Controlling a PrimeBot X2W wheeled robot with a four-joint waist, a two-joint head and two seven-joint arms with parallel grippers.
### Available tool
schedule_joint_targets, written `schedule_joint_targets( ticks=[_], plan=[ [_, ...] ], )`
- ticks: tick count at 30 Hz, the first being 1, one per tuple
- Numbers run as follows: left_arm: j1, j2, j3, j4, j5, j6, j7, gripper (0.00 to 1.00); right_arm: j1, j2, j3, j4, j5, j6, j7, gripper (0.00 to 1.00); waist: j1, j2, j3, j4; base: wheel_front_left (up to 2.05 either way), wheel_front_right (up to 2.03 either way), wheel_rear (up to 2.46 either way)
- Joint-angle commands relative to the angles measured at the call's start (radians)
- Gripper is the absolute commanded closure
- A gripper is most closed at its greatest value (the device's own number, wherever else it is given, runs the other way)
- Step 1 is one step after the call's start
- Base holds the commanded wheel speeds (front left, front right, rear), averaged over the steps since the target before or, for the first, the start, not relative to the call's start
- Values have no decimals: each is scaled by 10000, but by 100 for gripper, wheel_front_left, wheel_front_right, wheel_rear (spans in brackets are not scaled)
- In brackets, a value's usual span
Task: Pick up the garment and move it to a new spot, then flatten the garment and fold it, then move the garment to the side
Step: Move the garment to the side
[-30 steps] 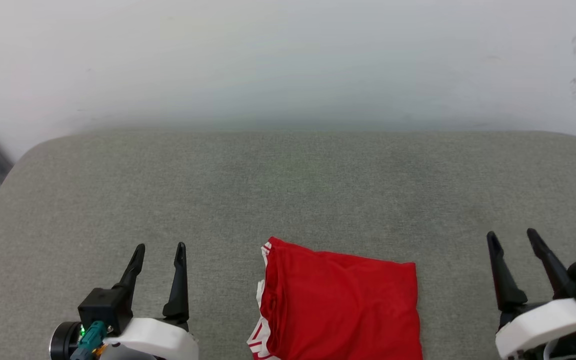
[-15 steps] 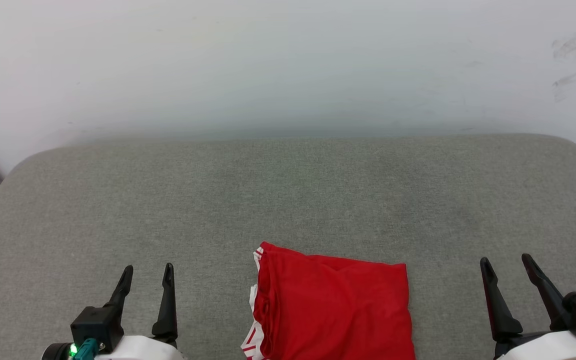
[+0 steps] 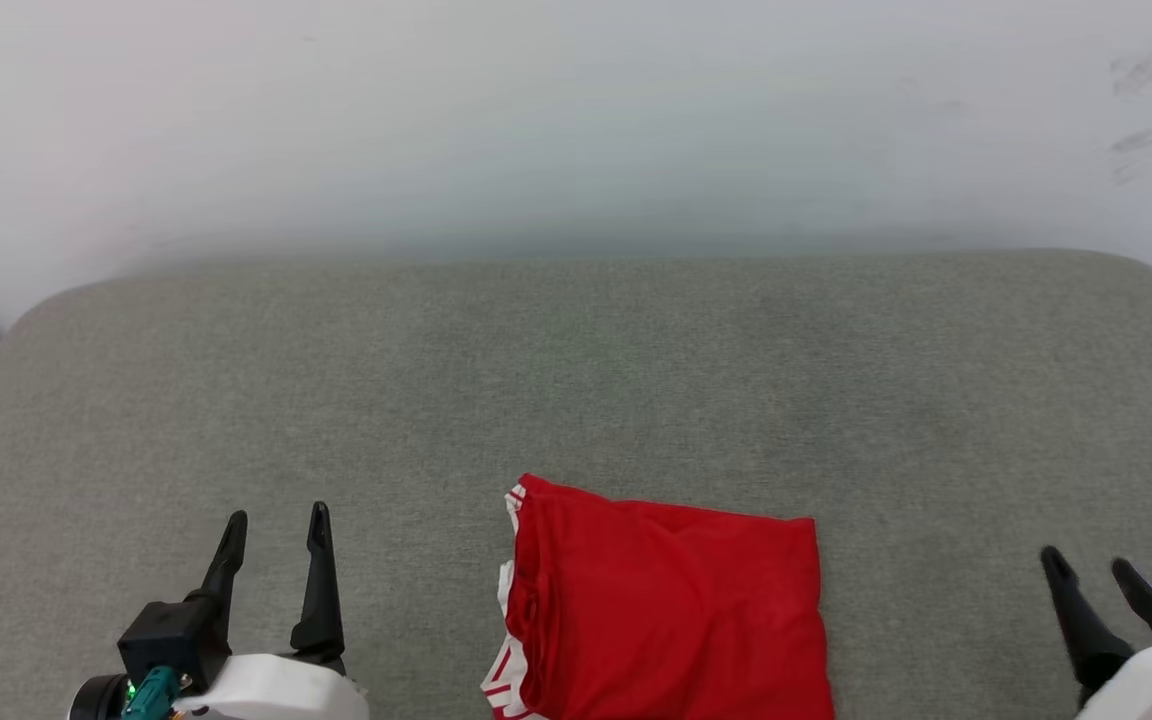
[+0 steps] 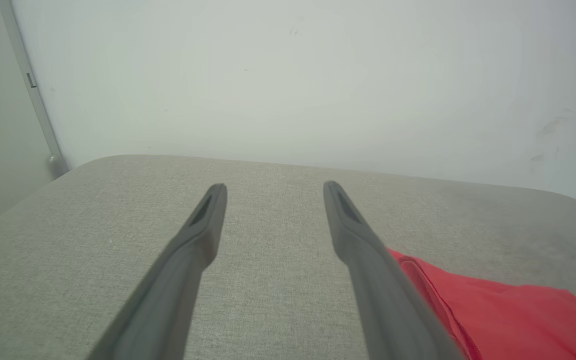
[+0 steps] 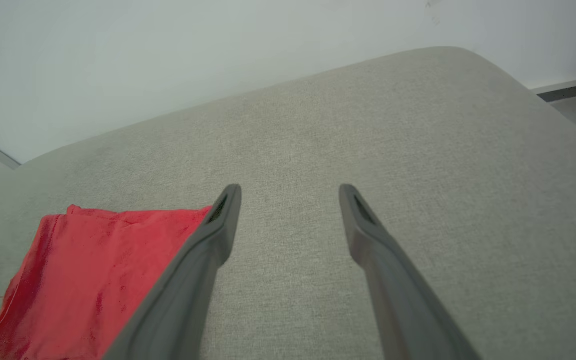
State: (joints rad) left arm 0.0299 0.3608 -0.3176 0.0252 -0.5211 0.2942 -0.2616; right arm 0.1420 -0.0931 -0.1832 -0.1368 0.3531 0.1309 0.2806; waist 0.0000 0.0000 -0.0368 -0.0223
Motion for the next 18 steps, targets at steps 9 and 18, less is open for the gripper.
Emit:
schedule_joint_targets(
  ticks=[9, 18],
  plan=[
    [-447, -545, 270, -147, 501, -499, -34, 0, -936, -324, -1174, 2179, 2938, -5, 4698, 0, 0, 0, 670, 851, 0, 0, 0],
    [-1134, -969, 335, 163, 847, -1003, -34, 0, -2436, 377, -1506, 4221, 4887, -5, 6702, 0, 0, 0, 1624, 1690, 0, 0, 0]
  ],
)
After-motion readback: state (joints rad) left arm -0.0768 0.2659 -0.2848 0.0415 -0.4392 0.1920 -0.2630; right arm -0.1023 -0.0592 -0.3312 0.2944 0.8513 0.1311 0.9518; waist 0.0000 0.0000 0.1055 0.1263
